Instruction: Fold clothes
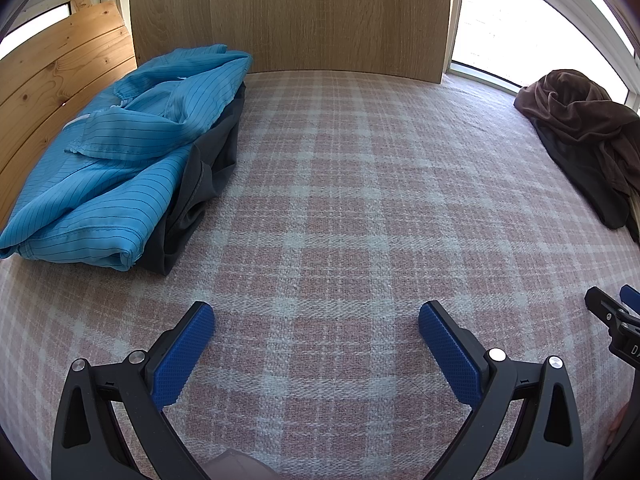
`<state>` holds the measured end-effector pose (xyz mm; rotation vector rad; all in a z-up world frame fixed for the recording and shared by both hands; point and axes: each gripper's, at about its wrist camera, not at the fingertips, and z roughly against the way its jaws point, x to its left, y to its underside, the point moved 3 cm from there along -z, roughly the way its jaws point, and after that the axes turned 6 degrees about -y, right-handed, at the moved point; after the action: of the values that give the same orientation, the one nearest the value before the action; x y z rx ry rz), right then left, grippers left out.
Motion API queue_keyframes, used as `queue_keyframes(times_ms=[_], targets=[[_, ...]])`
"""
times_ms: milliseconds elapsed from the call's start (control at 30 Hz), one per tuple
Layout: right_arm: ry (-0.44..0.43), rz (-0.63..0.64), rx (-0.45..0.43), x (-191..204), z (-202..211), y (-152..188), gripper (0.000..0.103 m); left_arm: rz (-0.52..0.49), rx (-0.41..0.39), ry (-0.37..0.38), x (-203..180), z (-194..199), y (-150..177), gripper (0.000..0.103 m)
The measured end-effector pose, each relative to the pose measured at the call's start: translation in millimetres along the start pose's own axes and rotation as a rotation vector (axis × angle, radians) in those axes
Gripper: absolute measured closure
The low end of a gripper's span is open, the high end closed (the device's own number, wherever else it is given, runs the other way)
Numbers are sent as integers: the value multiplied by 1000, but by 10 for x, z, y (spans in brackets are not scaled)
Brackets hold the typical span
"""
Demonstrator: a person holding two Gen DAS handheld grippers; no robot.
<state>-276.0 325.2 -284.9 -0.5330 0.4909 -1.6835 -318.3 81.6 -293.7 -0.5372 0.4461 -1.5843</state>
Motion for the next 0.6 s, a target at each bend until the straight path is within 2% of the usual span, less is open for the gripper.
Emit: queue_keyframes(times_ms=[600], targets=[[0, 0, 0, 6, 1, -2, 0, -2, 1, -4, -13, -4, -4, 0]])
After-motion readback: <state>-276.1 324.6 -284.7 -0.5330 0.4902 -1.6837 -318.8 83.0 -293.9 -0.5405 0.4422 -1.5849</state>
